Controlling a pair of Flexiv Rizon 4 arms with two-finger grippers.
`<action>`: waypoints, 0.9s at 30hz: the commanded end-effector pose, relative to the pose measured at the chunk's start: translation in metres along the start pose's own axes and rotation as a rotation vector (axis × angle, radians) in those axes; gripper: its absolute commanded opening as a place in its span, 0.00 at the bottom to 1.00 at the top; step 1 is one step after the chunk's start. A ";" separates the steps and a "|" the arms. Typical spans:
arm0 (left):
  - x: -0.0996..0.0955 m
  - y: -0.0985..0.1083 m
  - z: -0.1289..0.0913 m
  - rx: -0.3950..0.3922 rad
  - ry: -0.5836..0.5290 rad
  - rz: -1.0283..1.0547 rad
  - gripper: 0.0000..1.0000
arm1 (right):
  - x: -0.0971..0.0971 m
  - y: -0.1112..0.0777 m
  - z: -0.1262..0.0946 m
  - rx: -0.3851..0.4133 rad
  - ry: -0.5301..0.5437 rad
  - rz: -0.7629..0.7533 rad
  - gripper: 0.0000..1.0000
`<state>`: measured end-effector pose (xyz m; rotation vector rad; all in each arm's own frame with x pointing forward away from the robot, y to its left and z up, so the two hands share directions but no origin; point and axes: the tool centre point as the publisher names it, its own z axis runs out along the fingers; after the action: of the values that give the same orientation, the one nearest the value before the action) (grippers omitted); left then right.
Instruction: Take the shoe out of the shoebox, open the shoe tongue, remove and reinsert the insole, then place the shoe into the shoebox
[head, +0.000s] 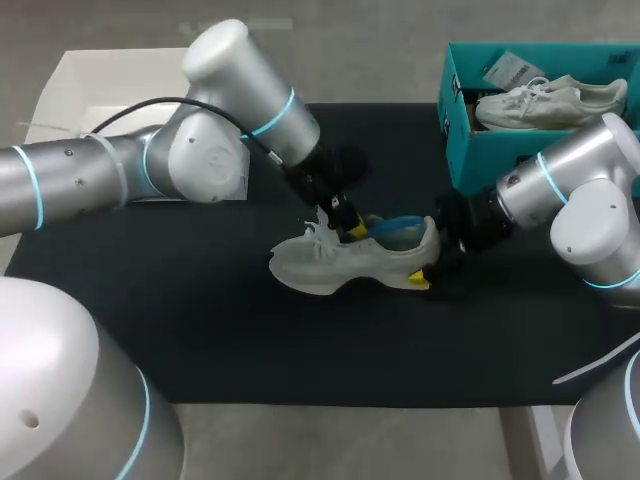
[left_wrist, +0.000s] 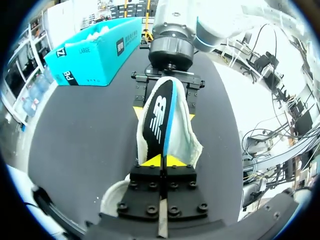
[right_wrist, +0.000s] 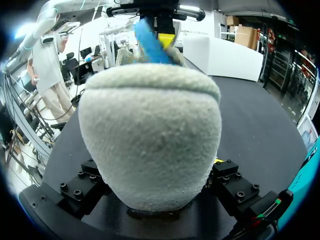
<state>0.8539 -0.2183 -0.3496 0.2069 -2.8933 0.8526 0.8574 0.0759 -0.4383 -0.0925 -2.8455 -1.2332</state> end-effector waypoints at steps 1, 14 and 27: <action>-0.003 0.004 -0.016 0.117 0.053 -0.009 0.00 | 0.000 -0.002 0.006 0.001 0.001 0.000 0.00; 0.012 -0.036 -0.041 0.326 0.202 -0.057 0.00 | 0.000 -0.002 0.006 0.001 0.001 0.000 0.00; 0.027 -0.082 -0.090 0.594 0.292 -0.082 0.00 | 0.000 -0.002 0.006 0.001 0.001 0.000 0.00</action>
<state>0.8512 -0.2430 -0.2339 0.2172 -2.3235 1.4878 0.8565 0.0763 -0.4383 -0.0916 -2.8449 -1.2330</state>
